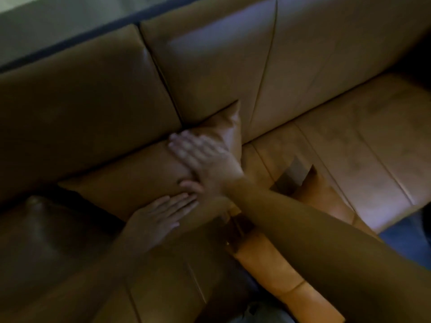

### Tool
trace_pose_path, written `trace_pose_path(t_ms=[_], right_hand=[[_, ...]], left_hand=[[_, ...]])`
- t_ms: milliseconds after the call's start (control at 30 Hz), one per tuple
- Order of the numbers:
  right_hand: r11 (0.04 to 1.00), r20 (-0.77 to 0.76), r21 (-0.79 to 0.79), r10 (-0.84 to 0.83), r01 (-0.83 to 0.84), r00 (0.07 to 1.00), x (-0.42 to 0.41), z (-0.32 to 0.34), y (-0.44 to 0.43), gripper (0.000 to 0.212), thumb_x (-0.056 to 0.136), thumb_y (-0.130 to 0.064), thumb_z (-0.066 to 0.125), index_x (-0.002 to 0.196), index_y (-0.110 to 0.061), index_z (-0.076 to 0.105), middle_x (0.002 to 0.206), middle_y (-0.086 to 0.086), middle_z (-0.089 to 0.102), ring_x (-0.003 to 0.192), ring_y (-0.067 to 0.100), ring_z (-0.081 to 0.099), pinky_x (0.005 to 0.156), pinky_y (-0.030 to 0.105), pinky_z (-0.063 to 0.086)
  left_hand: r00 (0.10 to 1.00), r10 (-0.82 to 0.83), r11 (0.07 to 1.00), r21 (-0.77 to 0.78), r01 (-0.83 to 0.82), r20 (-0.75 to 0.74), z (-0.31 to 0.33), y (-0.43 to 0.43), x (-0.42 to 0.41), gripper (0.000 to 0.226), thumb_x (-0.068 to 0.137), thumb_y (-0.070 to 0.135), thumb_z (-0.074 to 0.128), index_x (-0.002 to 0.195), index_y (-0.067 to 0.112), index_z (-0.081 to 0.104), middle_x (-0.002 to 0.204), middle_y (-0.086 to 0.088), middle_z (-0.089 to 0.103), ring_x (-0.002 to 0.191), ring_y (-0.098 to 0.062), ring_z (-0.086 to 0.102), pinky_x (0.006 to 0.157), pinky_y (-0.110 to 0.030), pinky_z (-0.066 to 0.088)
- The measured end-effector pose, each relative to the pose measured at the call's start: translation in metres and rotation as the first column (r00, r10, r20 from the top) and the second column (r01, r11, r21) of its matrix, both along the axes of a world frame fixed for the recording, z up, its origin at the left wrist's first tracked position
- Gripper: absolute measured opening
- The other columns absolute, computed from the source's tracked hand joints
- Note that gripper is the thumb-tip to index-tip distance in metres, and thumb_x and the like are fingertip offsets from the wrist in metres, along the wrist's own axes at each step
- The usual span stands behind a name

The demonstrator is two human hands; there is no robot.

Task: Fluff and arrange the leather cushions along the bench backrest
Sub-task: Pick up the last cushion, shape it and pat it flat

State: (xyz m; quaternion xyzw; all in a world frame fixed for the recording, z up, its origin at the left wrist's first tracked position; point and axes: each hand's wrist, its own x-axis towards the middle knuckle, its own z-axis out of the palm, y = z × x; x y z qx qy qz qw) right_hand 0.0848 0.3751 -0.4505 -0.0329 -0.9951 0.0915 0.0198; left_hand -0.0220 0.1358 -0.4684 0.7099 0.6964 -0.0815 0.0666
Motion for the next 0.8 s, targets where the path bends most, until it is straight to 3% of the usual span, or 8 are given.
trace_pose_path(t_ms=[100,200,233,367,433,600,700,800], right_hand=[[0.889,0.008,-0.083,-0.451,0.450,0.892,0.033,-0.012,0.041,0.096,0.092,-0.083,0.029,0.166,-0.026,0.005,0.174,0.001,0.001,0.159,0.032,0.001,0.126,0.061,0.005],[0.469,0.427,-0.162,-0.760,0.868,0.490,0.087,-0.032,0.071,0.107,0.086,-0.089,0.018,0.163,-0.022,-0.014,0.174,0.002,-0.009,0.157,0.041,-0.008,0.125,0.061,-0.004],[0.457,0.530,-0.099,-0.728,0.884,0.435,0.106,-0.041,0.075,0.107,0.088,-0.086,0.026,0.164,-0.020,-0.012,0.174,0.006,-0.004,0.157,0.042,-0.003,0.124,0.063,-0.001],[0.934,0.883,-0.118,-0.056,0.337,0.466,0.168,-0.077,0.056,0.120,0.069,-0.085,0.066,0.163,-0.037,0.006,0.173,0.008,0.008,0.158,0.038,-0.002,0.121,0.069,-0.002],[0.967,0.953,-0.174,0.118,0.185,0.279,0.173,-0.084,0.040,0.124,0.062,-0.078,0.078,0.161,-0.043,0.012,0.172,0.005,0.011,0.158,0.038,-0.002,0.121,0.069,-0.005],[0.989,0.986,-0.094,0.076,0.114,0.150,0.149,-0.070,0.034,0.117,0.064,-0.047,0.094,0.160,-0.032,0.029,0.171,0.004,0.017,0.158,0.035,0.006,0.125,0.057,0.010],[0.978,0.988,-0.119,0.099,0.173,0.120,0.156,-0.048,0.034,0.087,0.084,-0.035,0.081,0.158,-0.024,0.036,0.166,0.006,0.029,0.154,0.036,0.023,0.123,0.053,0.026],[0.974,0.975,-0.123,0.084,0.188,0.207,0.166,-0.007,0.033,0.061,0.094,-0.029,0.069,0.150,-0.021,0.046,0.155,0.006,0.045,0.145,0.033,0.040,0.116,0.050,0.036]], left_hand=[[0.969,0.244,0.967,0.087,-0.239,-0.044,0.012,-0.012,-0.005,0.075,0.096,0.052,0.050,0.163,0.025,0.030,0.168,-0.002,0.033,0.148,-0.022,0.045,0.113,-0.051,0.030],[0.765,0.644,0.758,0.132,-0.638,0.002,0.026,-0.018,0.004,0.076,0.092,0.054,0.043,0.159,0.017,0.036,0.168,-0.014,0.032,0.150,-0.038,0.035,0.113,-0.067,0.021],[0.710,0.704,0.698,0.152,-0.699,0.033,0.026,-0.019,0.010,0.078,0.093,0.054,0.042,0.159,0.014,0.033,0.170,-0.016,0.026,0.153,-0.039,0.028,0.114,-0.070,0.018],[0.530,0.783,0.493,0.195,-0.848,0.325,0.025,0.020,0.063,0.087,0.092,0.050,0.047,0.162,0.006,0.020,0.174,-0.018,0.008,0.161,-0.035,0.002,0.116,-0.068,0.015],[0.596,0.695,0.553,0.231,-0.800,0.402,0.026,0.048,0.097,0.084,0.093,0.049,0.048,0.161,0.008,0.024,0.173,-0.017,0.013,0.161,-0.033,0.004,0.116,-0.062,0.018],[0.761,0.424,0.837,0.108,-0.536,0.492,0.023,0.109,0.156,0.076,0.096,0.053,0.047,0.161,0.020,0.025,0.173,-0.006,0.021,0.160,-0.024,0.013,0.117,-0.054,0.019],[0.580,0.507,0.816,-0.138,-0.562,0.638,0.021,0.133,0.168,0.071,0.099,0.047,0.050,0.161,0.021,0.029,0.169,-0.003,0.031,0.156,-0.020,0.026,0.124,-0.052,0.019],[0.212,0.711,0.656,-0.525,-0.542,0.670,0.027,0.145,0.164,0.057,0.104,0.038,0.057,0.156,0.023,0.040,0.158,0.000,0.048,0.146,-0.019,0.043,0.120,-0.045,0.037]])
